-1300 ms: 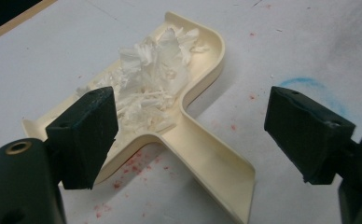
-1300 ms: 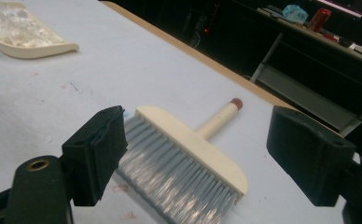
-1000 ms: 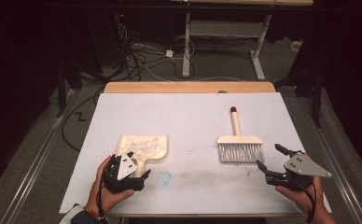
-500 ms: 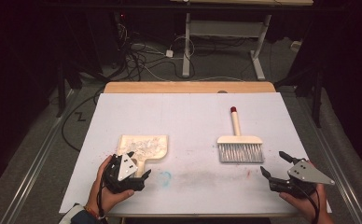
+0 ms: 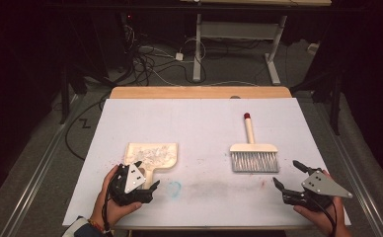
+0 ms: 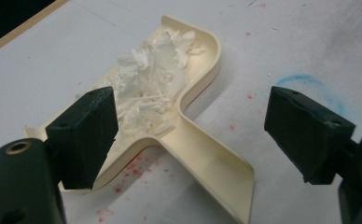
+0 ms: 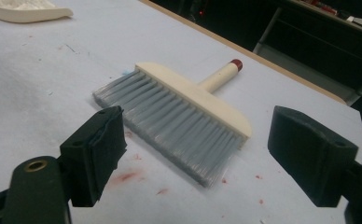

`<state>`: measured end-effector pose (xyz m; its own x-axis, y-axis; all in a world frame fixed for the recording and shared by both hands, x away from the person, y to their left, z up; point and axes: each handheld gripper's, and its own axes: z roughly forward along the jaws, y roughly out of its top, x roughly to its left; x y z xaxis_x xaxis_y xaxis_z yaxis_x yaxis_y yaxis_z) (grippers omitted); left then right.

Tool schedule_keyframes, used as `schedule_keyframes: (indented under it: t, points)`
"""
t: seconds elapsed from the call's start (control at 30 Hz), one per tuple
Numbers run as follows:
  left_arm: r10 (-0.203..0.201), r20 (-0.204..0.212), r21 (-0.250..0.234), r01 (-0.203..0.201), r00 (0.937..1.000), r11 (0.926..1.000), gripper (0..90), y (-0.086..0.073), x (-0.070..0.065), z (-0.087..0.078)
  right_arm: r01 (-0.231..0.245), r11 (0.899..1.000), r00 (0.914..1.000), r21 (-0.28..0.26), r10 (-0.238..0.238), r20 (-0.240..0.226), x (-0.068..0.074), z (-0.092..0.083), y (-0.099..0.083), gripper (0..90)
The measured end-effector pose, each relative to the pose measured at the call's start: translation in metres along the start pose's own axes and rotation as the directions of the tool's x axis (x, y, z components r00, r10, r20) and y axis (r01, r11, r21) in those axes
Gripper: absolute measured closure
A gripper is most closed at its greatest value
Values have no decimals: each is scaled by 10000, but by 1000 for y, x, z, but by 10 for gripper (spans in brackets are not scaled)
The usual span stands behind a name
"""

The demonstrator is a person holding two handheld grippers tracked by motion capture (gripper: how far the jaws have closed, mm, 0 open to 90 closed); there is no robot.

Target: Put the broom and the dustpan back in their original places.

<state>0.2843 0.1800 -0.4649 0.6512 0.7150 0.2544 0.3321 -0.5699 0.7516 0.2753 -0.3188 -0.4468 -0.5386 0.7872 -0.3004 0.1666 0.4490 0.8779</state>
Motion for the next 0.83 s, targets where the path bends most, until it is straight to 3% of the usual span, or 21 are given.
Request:
schedule_keyframes:
  t: [0.4,0.5,0.83]
  points:
    - [67,9,154,-67,10000,9999,167,1,-1,4,-72,9993,10000,363,73,-36,3,6,2,198]
    - [-2,-23,136,2,10000,9999,167,2,0,5,340,9988,9992,349,-334,-199,11,9,4,198]
    - [-32,94,312,29,10000,9995,167,6,0,15,315,9993,9992,188,-310,-232,14,9,5,199]
